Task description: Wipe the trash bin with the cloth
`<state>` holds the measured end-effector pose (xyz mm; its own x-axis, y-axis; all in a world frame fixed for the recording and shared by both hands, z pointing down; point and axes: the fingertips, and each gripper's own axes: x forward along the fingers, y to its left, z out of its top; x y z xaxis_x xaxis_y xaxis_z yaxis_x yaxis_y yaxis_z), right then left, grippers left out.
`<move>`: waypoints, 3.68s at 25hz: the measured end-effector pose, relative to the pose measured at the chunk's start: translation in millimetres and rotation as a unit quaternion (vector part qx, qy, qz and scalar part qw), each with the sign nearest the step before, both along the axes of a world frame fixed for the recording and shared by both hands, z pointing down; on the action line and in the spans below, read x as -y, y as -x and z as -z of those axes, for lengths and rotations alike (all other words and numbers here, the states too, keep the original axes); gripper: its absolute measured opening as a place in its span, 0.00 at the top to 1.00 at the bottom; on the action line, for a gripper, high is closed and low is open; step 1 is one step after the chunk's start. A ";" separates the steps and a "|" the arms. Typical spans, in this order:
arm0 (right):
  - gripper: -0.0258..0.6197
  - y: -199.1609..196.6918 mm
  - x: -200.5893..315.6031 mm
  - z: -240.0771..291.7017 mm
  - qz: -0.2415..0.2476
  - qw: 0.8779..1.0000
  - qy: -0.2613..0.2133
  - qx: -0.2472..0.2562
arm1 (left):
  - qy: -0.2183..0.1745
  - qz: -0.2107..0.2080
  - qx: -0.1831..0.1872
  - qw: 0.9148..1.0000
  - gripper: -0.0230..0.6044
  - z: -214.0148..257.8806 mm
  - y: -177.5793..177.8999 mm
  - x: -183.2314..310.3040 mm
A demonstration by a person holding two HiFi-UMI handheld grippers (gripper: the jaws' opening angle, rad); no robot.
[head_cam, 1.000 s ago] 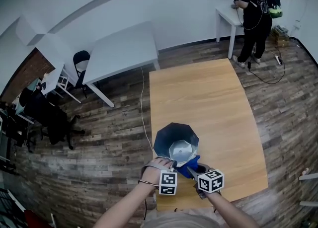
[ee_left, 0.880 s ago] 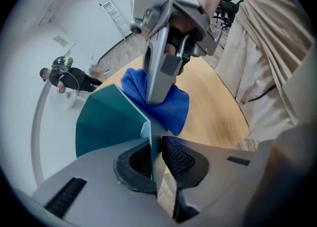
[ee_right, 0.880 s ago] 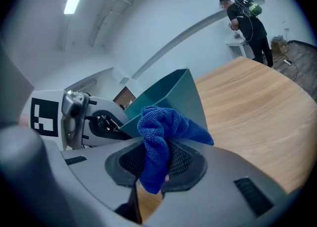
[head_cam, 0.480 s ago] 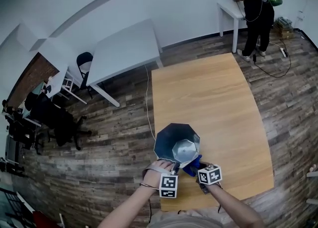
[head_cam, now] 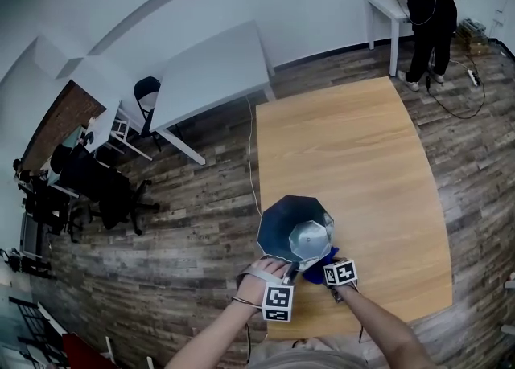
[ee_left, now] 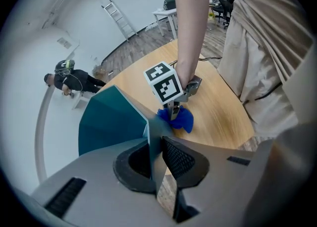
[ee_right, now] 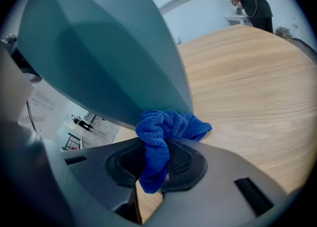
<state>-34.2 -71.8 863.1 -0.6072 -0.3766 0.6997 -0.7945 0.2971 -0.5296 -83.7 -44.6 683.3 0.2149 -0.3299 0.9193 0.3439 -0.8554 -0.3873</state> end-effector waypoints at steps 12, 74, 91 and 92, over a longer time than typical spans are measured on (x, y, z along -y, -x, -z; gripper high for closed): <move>0.84 -2.7 -0.1 -5.5 0.020 1.000 0.005 0.004 | 0.011 0.038 -0.015 0.999 0.89 -1.5 1.2 2.5; 0.84 23.4 -17.5 4.5 0.067 0.997 -0.020 -0.024 | 0.073 0.111 -0.038 0.990 0.91 1.7 -25.4 2.1; 0.84 -33.2 -65.3 182.5 -0.015 0.992 -0.083 0.095 | 0.017 0.016 -0.002 1.000 0.69 13.9 47.2 15.8; 0.84 -33.3 -65.2 189.5 -0.017 0.991 -0.089 0.099 | 0.015 0.014 0.000 1.000 0.69 10.3 47.9 15.9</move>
<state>-1.0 -6.6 673.6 -0.7110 -0.5057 0.4886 -0.6912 0.3745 -0.6181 -131.6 -60.5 673.0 0.2060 -0.3081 0.9288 0.3195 -0.8760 -0.3614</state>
